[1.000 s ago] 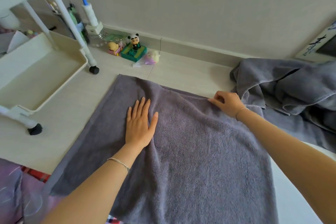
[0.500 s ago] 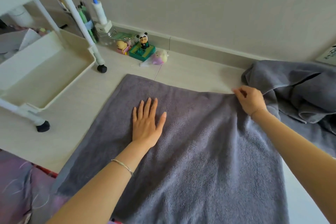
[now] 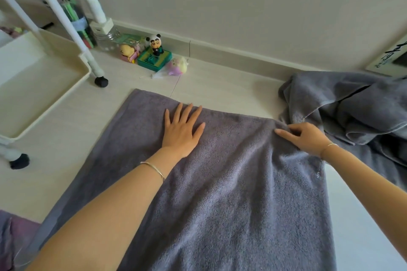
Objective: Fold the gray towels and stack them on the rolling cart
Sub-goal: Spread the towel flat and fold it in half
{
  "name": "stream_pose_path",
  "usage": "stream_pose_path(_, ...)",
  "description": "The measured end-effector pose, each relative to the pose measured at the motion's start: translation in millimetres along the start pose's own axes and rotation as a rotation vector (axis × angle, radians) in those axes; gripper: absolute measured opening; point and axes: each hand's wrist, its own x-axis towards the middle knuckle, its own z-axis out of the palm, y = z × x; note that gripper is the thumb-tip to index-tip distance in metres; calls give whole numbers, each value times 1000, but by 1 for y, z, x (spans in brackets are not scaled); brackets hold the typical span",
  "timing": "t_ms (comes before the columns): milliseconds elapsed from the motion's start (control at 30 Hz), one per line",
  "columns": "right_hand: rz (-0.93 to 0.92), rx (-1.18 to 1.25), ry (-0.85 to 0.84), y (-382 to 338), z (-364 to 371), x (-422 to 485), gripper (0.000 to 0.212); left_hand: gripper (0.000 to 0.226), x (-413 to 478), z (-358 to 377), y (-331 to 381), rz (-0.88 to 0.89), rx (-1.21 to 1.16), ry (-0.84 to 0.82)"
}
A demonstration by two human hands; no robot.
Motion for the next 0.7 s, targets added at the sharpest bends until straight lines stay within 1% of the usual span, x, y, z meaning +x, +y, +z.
stream_pose_path(67, 6, 41, -1, 5, -2, -6, 58, 70, -3, -2, -3, 12, -3, -1)
stream_pose_path(167, 44, 112, 23, 15, -10, -13, 58, 62, 10, -9, -5, 33, -59, 34)
stream_pose_path(267, 50, 73, 50, 27, -18, -20, 56, 66, 22, -11, -2, 116, -149, 108)
stream_pose_path(333, 53, 49, 65, 36, -24, -22, 54, 63, 24, -6, -1, 126, -191, 119)
stream_pose_path(400, 99, 125, 150, 44, -30, -20, 51, 57, 24, -4, -1, 119, -215, 134)
stream_pose_path(467, 125, 161, 228, 47, -29, -17, 49, 43, 25, -4, -1, 120, -225, 149)
stream_pose_path(533, 106, 67, 280, 46, -19, -12, 38, 28, 29, -6, 1, 106, -243, 198)
stream_pose_path(600, 81, -27, 334, 40, -5, -11, 26, 20, 34, -10, 2, 89, -288, 238)
stream_pose_path(700, 87, -89, 413, 35, 8, -12, 26, 19, 43, -17, 1, 118, -315, 186)
